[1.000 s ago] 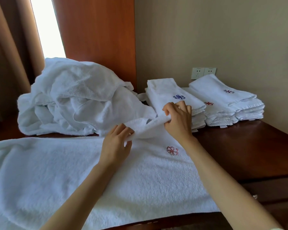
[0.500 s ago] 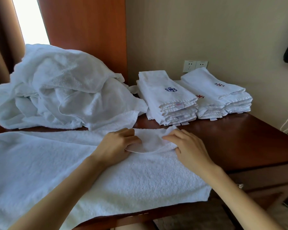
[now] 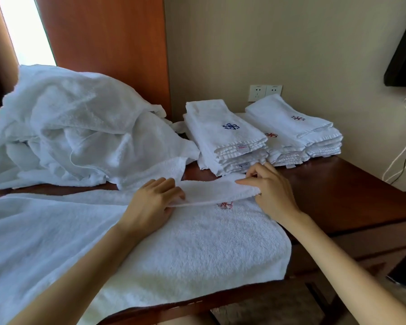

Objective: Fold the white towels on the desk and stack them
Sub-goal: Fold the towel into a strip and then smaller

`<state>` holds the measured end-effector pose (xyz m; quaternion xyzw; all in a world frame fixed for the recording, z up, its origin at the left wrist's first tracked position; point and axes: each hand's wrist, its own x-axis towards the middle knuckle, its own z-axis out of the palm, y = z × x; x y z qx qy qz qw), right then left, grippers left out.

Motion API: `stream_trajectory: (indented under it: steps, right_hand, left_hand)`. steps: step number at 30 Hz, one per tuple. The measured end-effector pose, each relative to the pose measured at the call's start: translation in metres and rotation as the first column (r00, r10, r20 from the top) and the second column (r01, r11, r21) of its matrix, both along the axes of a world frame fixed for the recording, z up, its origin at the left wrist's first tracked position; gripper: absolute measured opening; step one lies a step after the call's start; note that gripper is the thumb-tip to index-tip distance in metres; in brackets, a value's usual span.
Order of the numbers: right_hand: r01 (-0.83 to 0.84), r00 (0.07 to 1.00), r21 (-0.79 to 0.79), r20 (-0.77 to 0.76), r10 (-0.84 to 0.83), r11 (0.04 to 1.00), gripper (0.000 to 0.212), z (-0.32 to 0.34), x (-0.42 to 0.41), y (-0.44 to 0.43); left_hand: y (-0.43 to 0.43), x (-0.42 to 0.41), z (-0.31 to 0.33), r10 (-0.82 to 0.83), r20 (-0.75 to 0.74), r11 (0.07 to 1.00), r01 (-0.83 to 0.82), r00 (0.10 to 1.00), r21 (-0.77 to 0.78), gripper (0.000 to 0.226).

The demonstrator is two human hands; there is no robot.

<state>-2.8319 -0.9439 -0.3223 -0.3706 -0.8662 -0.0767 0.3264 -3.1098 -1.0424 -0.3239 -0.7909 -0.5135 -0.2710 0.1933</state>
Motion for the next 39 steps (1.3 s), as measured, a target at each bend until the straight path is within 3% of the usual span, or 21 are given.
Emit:
stream_trajectory:
  steps: [2,4,8,11,14,16,18,20,24,27,30,32,36,39]
  right_hand:
    - [-0.055,0.997,0.056,0.050,0.052,0.997,0.064,-0.003,0.008,-0.004]
    - [-0.048,0.990,-0.010,0.130,0.049,0.999,0.068,-0.006,0.011,-0.009]
    - [0.084,0.928,-0.270,0.371,0.023,0.959,0.073,0.003,0.014,-0.016]
    - [0.183,0.870,-0.237,0.491,-0.045,0.954,0.068,0.022,0.005,-0.023]
    - [0.067,0.959,-0.121,0.282,-0.030,0.990,0.061,0.030,-0.025,-0.031]
    - [-0.065,0.987,-0.190,0.130,0.090,0.980,0.051,0.024,-0.057,-0.031]
    - [-0.093,0.971,-0.300,0.182,0.152,0.950,0.046,0.010,-0.082,-0.023]
    - [-0.012,0.932,-0.439,0.320,0.168,0.898,0.054,-0.008,-0.088,-0.013]
    - [-0.003,0.906,-0.487,0.368,0.209,0.873,0.060,-0.019,-0.068,0.007]
    - [0.029,0.898,-0.528,0.387,0.210,0.849,0.059,-0.014,-0.067,0.010]
    - [0.107,0.879,-0.467,0.456,0.136,0.878,0.058,-0.001,-0.085,-0.002]
    - [-0.006,0.903,-0.357,0.398,0.159,0.934,0.057,0.009,-0.115,-0.021]
    - [-0.308,0.914,-0.391,0.132,0.384,0.868,0.062,0.026,-0.211,-0.077]
    - [-0.282,0.896,-0.390,0.220,0.386,0.877,0.073,0.022,-0.274,-0.093]
  left_hand:
    - [0.000,0.000,0.000,0.009,0.018,0.999,-0.008,1.000,-0.054,0.039]
    - [-0.001,-0.001,0.000,0.018,0.037,0.994,-0.014,0.999,-0.110,0.047]
    - [0.003,-0.002,-0.003,-0.007,0.035,0.986,0.013,0.999,-0.169,0.047]
    - [0.008,-0.005,-0.006,-0.011,0.032,0.982,0.017,0.999,-0.190,0.048]
    - [0.008,-0.003,-0.005,-0.027,0.031,0.984,0.033,0.999,-0.175,0.045]
    - [0.006,-0.001,-0.004,-0.015,0.047,0.988,0.022,0.999,-0.150,0.041]
    - [0.003,-0.007,-0.006,0.060,0.088,0.991,-0.049,0.994,-0.126,0.041]
    - [-0.005,-0.024,-0.007,0.177,0.119,0.976,-0.159,0.977,-0.150,0.046]
    - [-0.042,-0.091,-0.003,0.403,0.155,0.902,-0.363,0.902,-0.234,0.039]
    - [-0.074,-0.151,0.008,0.558,0.038,0.804,-0.529,0.829,-0.270,0.032]
    - [-0.099,-0.197,0.015,0.708,-0.098,0.632,-0.690,0.699,-0.352,0.036]
    - [-0.108,-0.211,0.018,0.747,-0.127,0.558,-0.719,0.653,-0.414,0.043]
    - [-0.105,-0.214,0.033,0.683,-0.047,0.596,-0.593,0.729,-0.542,0.048]
    - [-0.102,-0.216,0.049,0.715,-0.171,0.460,-0.641,0.678,-0.615,0.030]
